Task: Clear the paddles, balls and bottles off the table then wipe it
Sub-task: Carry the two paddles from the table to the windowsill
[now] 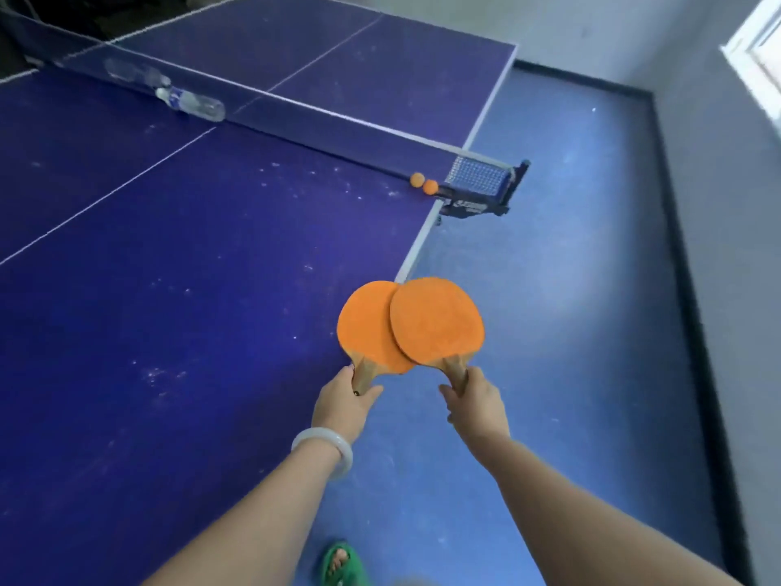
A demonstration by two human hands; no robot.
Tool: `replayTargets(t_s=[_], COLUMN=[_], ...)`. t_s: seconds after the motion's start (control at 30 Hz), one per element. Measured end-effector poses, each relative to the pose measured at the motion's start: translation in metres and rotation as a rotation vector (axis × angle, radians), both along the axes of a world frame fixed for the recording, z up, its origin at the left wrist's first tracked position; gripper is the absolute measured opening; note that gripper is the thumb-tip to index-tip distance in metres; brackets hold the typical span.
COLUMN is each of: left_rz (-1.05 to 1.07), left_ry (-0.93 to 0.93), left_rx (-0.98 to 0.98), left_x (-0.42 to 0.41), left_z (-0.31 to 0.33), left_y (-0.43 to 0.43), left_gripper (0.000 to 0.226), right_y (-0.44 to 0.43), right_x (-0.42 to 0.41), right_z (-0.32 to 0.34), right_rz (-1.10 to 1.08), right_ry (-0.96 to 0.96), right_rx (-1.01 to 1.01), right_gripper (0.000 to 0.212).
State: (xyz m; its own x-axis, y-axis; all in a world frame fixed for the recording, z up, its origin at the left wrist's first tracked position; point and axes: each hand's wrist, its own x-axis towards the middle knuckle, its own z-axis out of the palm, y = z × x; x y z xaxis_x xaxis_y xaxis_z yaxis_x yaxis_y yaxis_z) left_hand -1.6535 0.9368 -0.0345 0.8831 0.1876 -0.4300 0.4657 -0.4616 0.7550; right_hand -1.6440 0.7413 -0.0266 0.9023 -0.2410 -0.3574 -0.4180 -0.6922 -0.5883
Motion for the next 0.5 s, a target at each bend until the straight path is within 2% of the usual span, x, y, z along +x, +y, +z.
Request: replayTargets(t_s=[0.07,0.27,0.5], left_rz=[-0.126,-0.422,-0.730], left_ry=[-0.010,-0.037,0.002], left_rx=[0.017,0.064,0.040], left_x=[-0.005,-0.056,-0.158], left_z=[0.002,0.008,0.007], left_y=[-0.047,-0.193,-0.349], left_gripper=[0.020,0.036,0.031], right_y=[-0.047,-0.181,-0.306], right_x=[-0.025,-0.133,-0.294], right_z=[0.003,0.006,0.015], right_rz=[-0.104,-0.392,-0.692], right_ry=[-0.004,-0.008,0.027], right_rx=[-0.001,-0.016,0.002], right_gripper=[0.023,0.023,0.021])
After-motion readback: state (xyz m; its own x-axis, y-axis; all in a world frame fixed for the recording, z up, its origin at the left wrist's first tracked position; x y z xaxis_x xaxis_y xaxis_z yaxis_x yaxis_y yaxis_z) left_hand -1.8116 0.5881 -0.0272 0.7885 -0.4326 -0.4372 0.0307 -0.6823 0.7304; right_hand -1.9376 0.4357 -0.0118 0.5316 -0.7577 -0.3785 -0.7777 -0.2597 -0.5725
